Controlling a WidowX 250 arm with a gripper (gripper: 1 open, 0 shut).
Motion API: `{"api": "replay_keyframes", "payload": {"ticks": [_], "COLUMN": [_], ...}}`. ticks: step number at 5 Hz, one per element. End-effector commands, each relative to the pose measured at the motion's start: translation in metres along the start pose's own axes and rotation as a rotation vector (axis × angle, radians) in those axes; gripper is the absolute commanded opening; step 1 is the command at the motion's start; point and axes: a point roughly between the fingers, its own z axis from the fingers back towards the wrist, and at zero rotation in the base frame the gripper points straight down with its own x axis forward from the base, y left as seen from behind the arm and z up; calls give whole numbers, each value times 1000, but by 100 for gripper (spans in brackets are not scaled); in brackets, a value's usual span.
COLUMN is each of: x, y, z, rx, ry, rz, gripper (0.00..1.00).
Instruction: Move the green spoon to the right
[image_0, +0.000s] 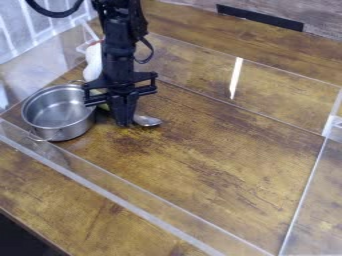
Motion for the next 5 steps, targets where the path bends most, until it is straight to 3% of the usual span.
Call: {"api": "replay_keyframes", "payload": {"ticks": [1, 3, 5], "x": [5, 19, 14], "y": [7, 25, 15], "z": [42, 44, 16], "rx": [-67, -74, -58], "ry": [-44, -24, 8], "rz": [77, 99, 140], "gripper": [0, 0, 0]}}
